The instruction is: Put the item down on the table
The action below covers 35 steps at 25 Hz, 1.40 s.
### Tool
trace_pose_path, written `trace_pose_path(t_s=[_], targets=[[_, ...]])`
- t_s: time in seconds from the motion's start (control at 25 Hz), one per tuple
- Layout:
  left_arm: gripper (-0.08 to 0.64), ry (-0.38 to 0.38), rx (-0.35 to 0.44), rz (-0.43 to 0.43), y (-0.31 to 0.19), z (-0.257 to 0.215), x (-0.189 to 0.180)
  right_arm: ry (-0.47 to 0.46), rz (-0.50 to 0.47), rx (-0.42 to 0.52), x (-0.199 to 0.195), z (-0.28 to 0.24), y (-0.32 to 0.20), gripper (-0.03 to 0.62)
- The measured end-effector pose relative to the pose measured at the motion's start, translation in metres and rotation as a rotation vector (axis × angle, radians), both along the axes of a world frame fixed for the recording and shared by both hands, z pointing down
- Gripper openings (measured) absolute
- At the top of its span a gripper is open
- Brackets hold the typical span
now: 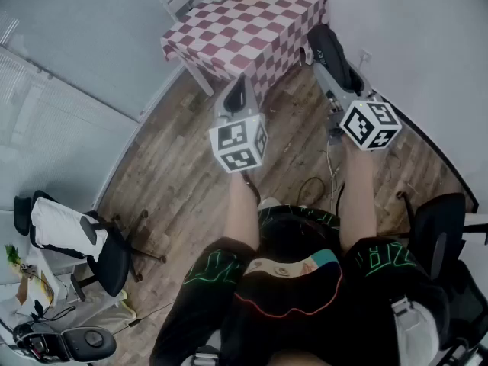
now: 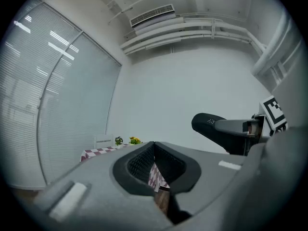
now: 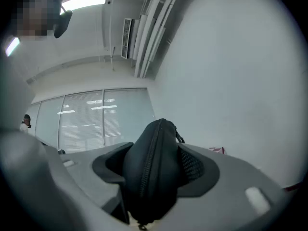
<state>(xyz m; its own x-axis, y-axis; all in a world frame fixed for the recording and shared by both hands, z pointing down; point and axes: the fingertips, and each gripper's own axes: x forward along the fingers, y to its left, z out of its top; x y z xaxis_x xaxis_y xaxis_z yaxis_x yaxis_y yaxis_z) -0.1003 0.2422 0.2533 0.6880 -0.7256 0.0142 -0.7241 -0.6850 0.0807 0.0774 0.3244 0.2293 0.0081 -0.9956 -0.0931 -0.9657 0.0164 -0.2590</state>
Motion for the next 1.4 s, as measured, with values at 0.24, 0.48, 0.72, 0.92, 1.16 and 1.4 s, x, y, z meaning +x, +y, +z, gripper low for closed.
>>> trace_pose_path(t_s=[0.24,0.48,0.72,0.92,1.16,1.4], targets=[[0.01,0.0,0.017,-0.002,-0.006,-0.001,0.004,-0.029,-0.001,0.021,0.006,-0.001,-0.005,0.282],[0.009,0.009,0.026,0.004,-0.01,-0.009,0.008,-0.031,-0.016,0.029,0.008,-0.006,-0.008,0.282],[0.009,0.006,0.028,0.009,-0.012,-0.011,0.011,-0.029,-0.025,-0.008,0.011,0.001,-0.01,0.282],[0.009,-0.012,0.009,-0.004,-0.016,-0.003,0.001,-0.043,-0.029,-0.046,0.005,0.018,-0.017,0.282],[0.009,-0.031,-0.02,-0.017,-0.026,0.014,-0.008,-0.085,-0.032,-0.078,0.005,0.04,-0.033,0.282],[0.01,-0.026,-0.052,-0.083,-0.063,0.03,-0.027,-0.087,-0.078,-0.116,-0.006,0.059,-0.075,0.282]])
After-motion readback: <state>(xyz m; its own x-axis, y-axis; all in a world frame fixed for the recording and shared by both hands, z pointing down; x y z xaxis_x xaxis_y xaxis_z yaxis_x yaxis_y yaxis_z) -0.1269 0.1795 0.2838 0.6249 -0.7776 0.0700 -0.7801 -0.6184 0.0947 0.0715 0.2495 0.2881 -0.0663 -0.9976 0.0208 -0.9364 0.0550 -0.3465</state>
